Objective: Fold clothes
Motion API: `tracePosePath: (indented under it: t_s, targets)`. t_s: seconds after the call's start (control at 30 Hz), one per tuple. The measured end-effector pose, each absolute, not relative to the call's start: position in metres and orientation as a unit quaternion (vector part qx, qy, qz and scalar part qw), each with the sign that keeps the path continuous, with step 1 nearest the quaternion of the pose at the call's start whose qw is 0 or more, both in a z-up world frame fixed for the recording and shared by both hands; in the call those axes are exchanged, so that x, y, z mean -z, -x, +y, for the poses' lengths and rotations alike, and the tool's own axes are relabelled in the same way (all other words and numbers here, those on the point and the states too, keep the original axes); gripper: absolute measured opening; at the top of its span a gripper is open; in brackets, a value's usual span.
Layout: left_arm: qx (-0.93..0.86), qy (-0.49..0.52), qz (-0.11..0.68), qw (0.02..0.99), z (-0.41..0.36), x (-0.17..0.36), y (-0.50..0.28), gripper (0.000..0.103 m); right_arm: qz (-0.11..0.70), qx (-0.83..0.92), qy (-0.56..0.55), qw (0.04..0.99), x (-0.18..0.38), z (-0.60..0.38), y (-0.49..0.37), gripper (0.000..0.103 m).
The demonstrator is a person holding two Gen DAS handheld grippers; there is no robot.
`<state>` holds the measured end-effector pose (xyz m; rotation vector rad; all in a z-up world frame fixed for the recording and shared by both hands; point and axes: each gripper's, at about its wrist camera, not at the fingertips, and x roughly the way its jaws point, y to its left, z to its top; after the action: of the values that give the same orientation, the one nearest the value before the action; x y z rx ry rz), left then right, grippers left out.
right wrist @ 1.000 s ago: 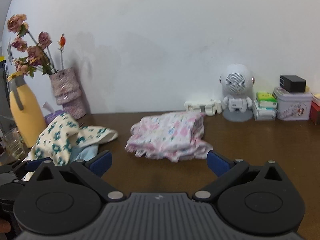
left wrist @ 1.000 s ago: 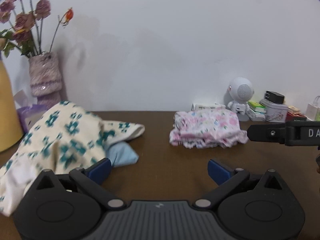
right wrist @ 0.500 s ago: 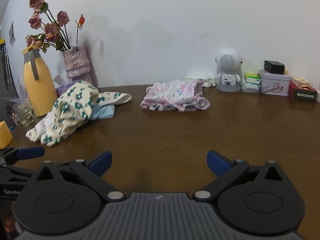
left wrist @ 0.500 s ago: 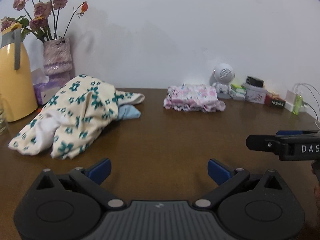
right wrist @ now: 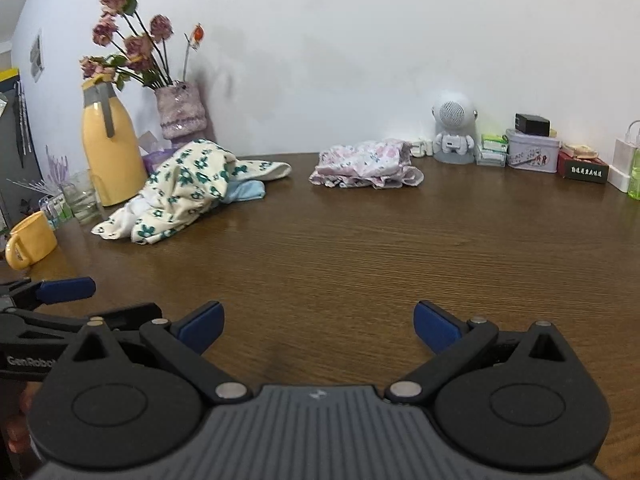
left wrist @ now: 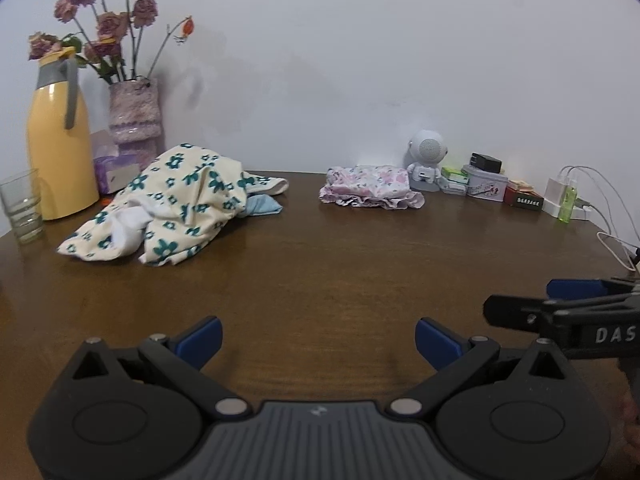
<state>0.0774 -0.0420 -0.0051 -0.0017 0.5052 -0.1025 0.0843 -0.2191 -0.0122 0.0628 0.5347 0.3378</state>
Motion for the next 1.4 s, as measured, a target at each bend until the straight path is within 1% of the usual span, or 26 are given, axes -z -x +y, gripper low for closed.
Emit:
tracePosePath:
  t_s: [0.43,0.97,1.4]
  targets:
    - [0.000,0.004,0.234,0.972,-0.040,0.003,-0.043,0.103,0.250,-0.179,-0.031,0.951,0.007,-0.222,-0.064,0.103]
    - [-0.004,0.022,0.219,0.975,-0.037,0.000,-0.027,0.103,0.249,-0.189,-0.017,0.950,0.009,-0.218,-0.056,0.103]
    - [-0.010,0.025,0.226,0.974,-0.036,0.001,-0.025,0.103,0.258,-0.192,-0.011,0.947,0.011,-0.216,-0.053,0.103]
